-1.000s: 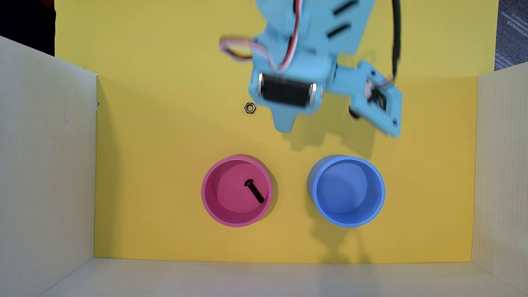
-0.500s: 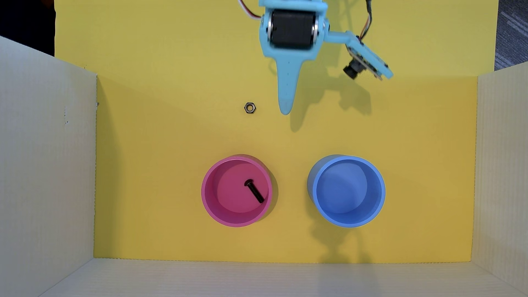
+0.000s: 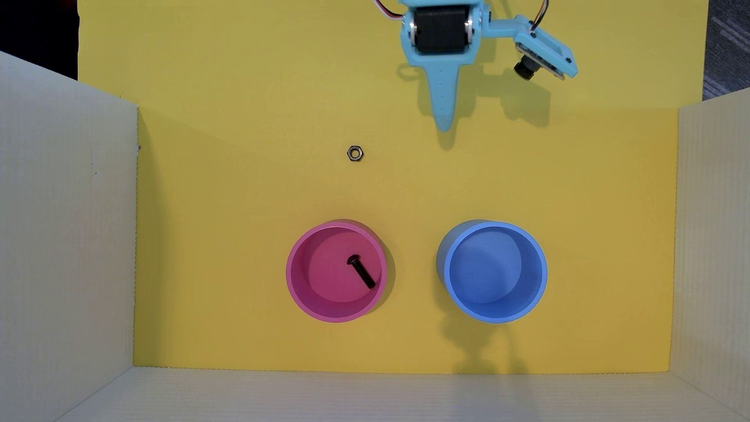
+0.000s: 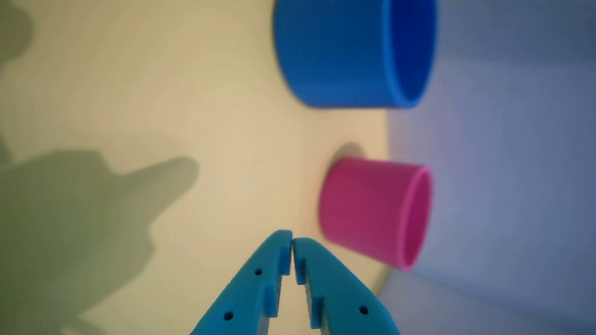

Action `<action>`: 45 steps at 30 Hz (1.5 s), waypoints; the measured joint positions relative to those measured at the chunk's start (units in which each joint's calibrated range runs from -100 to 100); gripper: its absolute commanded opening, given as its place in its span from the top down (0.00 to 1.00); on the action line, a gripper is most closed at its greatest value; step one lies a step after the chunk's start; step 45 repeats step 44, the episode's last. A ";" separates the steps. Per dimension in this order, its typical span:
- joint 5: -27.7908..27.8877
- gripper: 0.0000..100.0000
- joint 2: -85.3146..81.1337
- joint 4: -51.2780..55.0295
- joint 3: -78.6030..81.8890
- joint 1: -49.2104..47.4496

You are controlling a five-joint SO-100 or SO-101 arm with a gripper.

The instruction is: Pick up the bolt and place it in the pink box

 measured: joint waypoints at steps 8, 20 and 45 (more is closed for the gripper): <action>-2.69 0.99 -0.08 12.93 -0.18 -0.44; -4.00 0.99 -0.08 21.41 -0.81 -0.44; -4.00 0.99 -0.08 21.41 -0.81 -0.44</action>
